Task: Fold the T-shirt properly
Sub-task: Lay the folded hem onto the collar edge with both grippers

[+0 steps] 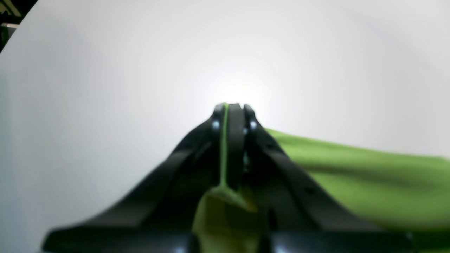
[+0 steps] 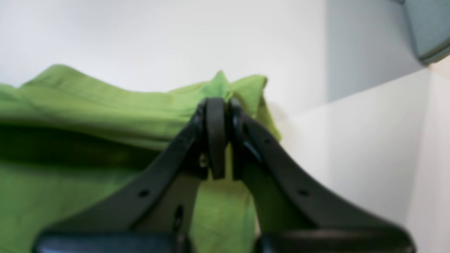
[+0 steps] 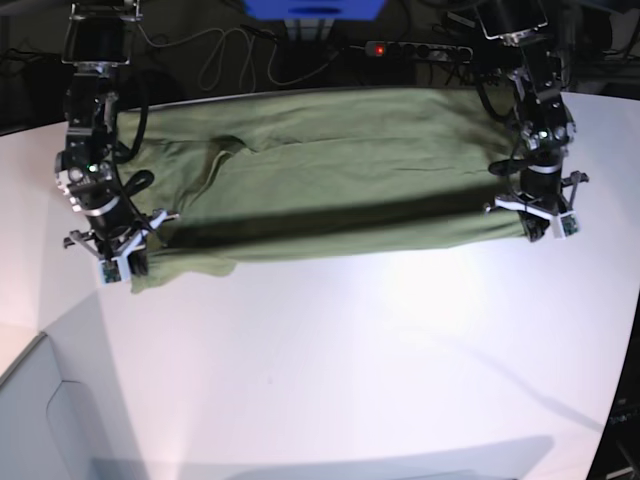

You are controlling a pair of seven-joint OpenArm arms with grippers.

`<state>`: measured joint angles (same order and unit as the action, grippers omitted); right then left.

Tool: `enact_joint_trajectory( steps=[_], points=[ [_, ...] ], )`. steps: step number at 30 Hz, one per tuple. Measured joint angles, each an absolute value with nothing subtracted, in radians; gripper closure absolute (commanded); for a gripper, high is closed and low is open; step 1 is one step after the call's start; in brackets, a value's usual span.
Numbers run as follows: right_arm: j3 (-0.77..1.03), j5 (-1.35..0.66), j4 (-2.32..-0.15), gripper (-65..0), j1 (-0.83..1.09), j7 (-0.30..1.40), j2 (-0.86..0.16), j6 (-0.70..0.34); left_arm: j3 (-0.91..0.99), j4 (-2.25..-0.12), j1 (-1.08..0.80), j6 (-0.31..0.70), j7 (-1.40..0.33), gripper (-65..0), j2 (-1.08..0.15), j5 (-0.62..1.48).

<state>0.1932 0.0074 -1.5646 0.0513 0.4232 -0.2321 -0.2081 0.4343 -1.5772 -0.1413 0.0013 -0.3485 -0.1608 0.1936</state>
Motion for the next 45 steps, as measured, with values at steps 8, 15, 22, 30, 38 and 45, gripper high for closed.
enact_joint_trajectory(
  steps=[8,15,22,30,38,45],
  points=[
    [0.194,0.007,-1.565,-0.1,0.104,0.426,-0.232,-0.208,0.442,-1.576,-0.16,0.003,-0.356,0.0,-0.134,0.193],
    [0.194,0.008,-1.627,-0.1,0.159,0.423,-0.196,-0.208,0.442,-1.598,-0.178,0.002,-0.348,0.0,-0.136,0.194],
    [0.192,0.009,-1.67,-0.1,0.189,0.426,-0.181,-0.208,0.442,-1.596,-0.18,0.001,-0.348,0.0,-0.135,0.194],
    [0.188,0.008,-1.671,-0.1,0.25,0.426,-0.177,-0.208,0.442,-1.596,-0.181,0.001,-0.348,0.0,-0.135,0.194],
    [0.188,0.008,-1.67,-0.1,0.259,0.423,-0.177,-0.208,0.443,-1.595,-0.183,0.001,-0.347,0.0,-0.126,0.194],
    [0.187,0.012,-1.704,-0.1,0.289,0.427,-0.178,-0.208,0.444,-1.595,-0.183,0.001,-0.345,0.0,-0.115,0.194]
  ],
)
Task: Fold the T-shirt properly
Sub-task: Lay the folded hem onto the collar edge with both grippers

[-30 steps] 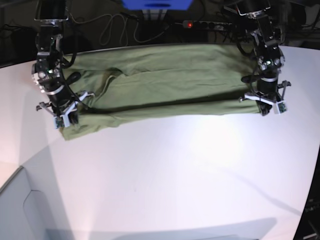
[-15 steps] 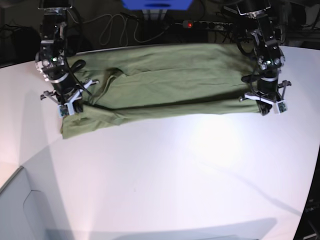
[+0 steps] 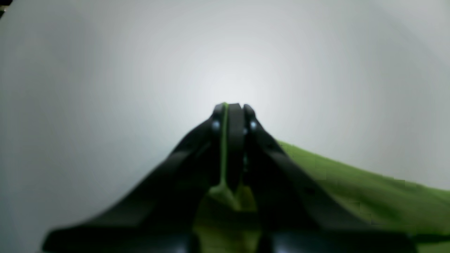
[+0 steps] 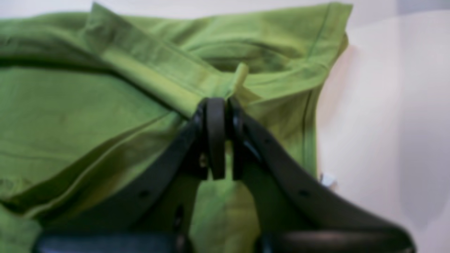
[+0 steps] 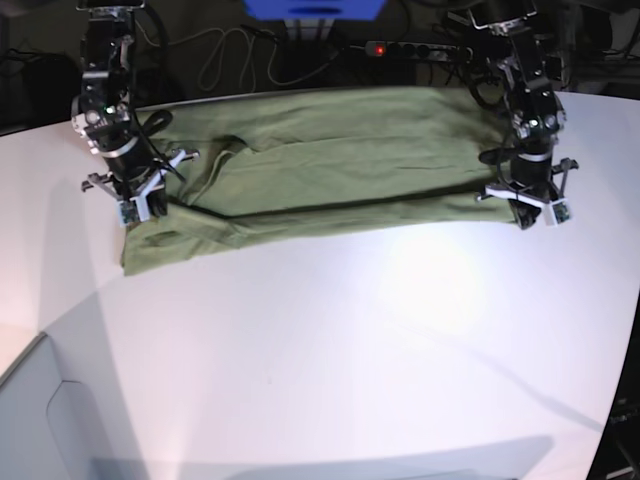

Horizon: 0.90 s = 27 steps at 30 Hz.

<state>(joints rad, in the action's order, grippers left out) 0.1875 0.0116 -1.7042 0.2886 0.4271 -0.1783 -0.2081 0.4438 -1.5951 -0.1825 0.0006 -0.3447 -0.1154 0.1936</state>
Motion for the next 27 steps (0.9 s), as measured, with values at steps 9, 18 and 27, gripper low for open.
enact_joint_trajectory(
  steps=[9,18,27],
  points=[
    [0.192,0.011,-1.714,-0.1,0.295,0.419,-0.197,-0.208,0.444,-1.595,-0.186,0.0,-0.347,0.0,-0.116,0.193],
    [0.19,0.012,-1.712,-0.1,0.294,0.423,-0.194,-0.208,0.443,-1.613,-0.264,-0.004,-0.351,0.0,-0.094,0.191],
    [0.189,0.015,-1.656,-0.1,0.271,0.426,-0.194,-0.208,0.468,-1.719,-0.291,-0.004,-0.355,0.0,-0.064,0.189]
  ],
)
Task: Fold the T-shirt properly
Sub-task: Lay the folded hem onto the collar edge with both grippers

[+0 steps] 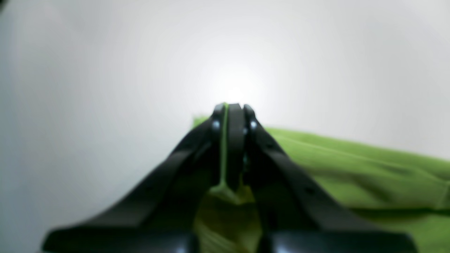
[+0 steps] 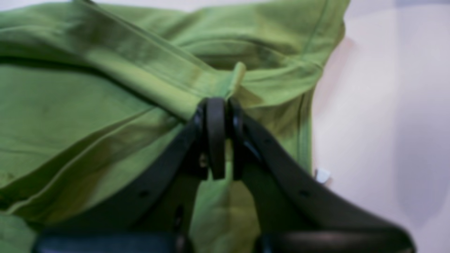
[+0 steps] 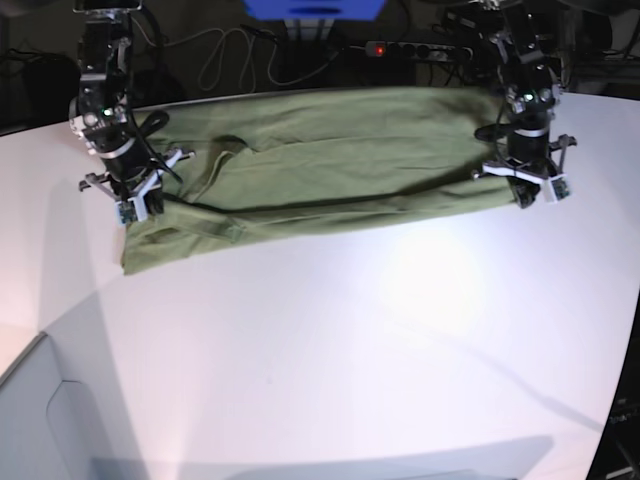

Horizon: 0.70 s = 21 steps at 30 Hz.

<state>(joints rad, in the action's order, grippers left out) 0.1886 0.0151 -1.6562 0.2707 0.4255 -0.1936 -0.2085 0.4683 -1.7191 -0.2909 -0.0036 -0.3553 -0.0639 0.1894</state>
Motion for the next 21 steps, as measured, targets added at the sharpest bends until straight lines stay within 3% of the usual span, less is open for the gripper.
enact_joint_trajectory(
  steps=[21],
  points=[
    [0.191,0.015,-1.644,-0.1,0.266,0.422,-0.196,-0.208,0.472,-1.677,-0.312,-0.003,-0.347,0.0,-0.065,0.191]
  ],
)
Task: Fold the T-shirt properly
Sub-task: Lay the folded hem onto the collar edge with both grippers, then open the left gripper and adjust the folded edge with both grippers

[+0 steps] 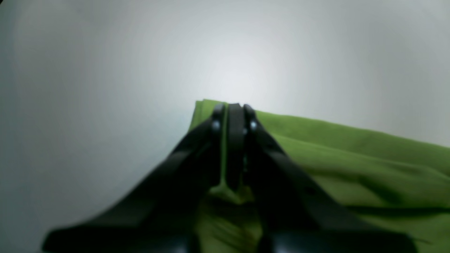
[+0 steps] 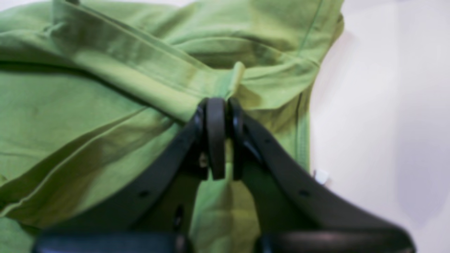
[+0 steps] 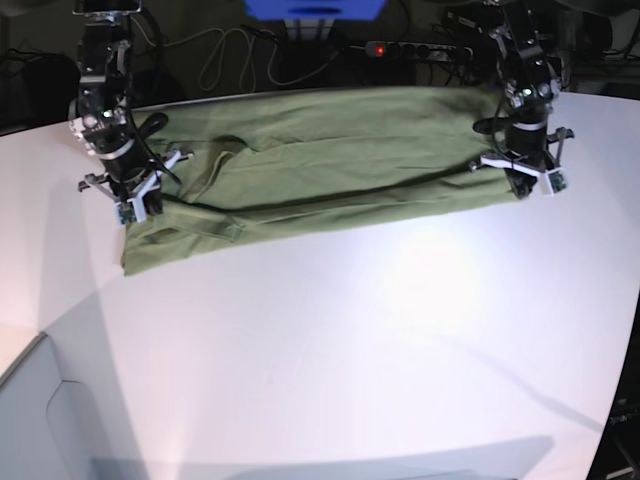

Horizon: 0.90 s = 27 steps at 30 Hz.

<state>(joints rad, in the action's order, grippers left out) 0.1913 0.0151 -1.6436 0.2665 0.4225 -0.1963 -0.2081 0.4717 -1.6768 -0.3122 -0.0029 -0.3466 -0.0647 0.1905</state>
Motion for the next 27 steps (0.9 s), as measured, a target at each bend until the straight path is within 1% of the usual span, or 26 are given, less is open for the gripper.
enact_joint_trajectory(
  steps=[6,14,22,27],
  points=[
    [0.191,0.015,-1.644,-0.1,0.266,0.422,-0.196,-0.208,0.472,-1.624,-0.313,-0.002,-0.348,0.0,-0.067,0.19],
    [0.192,0.015,-1.644,-0.1,0.266,0.422,-0.196,-0.208,0.472,-1.623,-0.313,-0.002,-0.347,0.0,-0.066,0.191],
    [0.192,0.015,-1.649,-0.1,0.25,0.423,-0.196,-0.208,0.472,-1.682,-0.316,-0.002,-0.348,0.0,-0.07,0.191],
    [0.192,0.015,-1.649,-0.2,0.25,0.426,-0.196,-0.208,0.472,-1.684,-0.318,-0.002,-0.348,0.0,-0.07,0.191]
  ],
)
